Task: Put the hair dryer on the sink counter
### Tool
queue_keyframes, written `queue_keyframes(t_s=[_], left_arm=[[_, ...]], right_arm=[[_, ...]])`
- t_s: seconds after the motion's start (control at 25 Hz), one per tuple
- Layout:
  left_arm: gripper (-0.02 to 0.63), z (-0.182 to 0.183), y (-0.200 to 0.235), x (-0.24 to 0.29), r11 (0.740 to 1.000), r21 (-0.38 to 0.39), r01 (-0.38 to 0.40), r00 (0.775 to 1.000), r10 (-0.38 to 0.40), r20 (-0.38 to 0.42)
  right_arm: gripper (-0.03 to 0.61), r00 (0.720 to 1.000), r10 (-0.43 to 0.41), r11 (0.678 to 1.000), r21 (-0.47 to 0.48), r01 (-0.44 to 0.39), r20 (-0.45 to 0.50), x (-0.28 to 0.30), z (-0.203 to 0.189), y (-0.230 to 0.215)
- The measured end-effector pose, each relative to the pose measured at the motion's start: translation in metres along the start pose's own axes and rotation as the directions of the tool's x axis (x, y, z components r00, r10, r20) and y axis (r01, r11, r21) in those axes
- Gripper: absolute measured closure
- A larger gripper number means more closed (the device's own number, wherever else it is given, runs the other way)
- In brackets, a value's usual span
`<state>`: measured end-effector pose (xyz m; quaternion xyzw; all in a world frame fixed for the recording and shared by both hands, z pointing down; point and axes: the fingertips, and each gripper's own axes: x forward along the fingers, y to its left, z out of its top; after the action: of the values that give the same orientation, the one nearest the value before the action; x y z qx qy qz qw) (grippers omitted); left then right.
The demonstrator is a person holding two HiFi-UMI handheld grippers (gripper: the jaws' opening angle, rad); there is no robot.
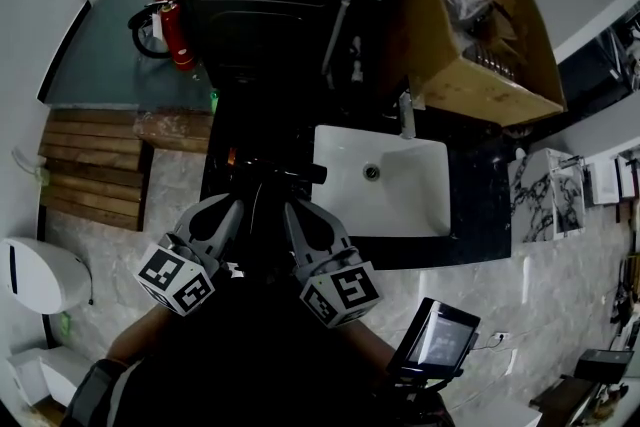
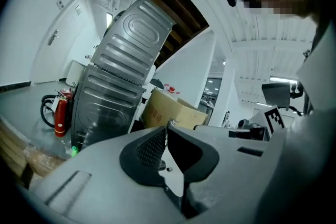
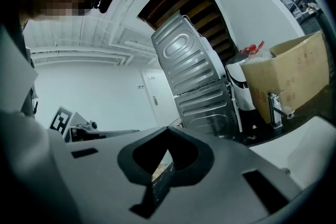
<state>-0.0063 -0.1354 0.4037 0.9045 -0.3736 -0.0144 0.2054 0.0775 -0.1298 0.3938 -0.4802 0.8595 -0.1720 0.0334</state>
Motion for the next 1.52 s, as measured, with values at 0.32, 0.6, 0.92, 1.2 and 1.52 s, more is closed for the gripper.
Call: queue_keyframes(t_s=[0.32,0.6,0.92,1.2,1.52], left_arm=[[0.598,0.002,-0.008,-0.003,1.0,0.016,0.019,1.0,-0.019,0.025],[0.598,0.003,-0.007,-0.002,1.0,0.021,0.016,0.999,-0.016,0.028],[0.598,0.001,-0.006,0.001,1.0,0.019,0.019,1.0,-0.019,0.023],[0.598,-0.002,-0.005,0.002,1.0,0.022,0.02,1.0,-0.021,0.014],[0.598,-0.004,-0.002,0.004,0.999,0.023,0.023,1.0,-0.023,0.008]], right_arm=[[0.583,0.998,0.049,0.998,-0.05,-0.047,0.031,-0.003,0.004,0.016],[0.583,0.998,0.061,0.997,-0.058,-0.059,0.034,-0.001,0.005,0.018],[0.583,0.999,0.043,0.998,-0.052,-0.041,0.034,-0.001,0.003,0.012],[0.583,0.998,0.04,0.999,-0.039,-0.039,0.038,0.0,0.002,0.012],[0.583,0.999,0.039,0.999,-0.039,-0.038,0.033,0.004,-0.001,0.012]])
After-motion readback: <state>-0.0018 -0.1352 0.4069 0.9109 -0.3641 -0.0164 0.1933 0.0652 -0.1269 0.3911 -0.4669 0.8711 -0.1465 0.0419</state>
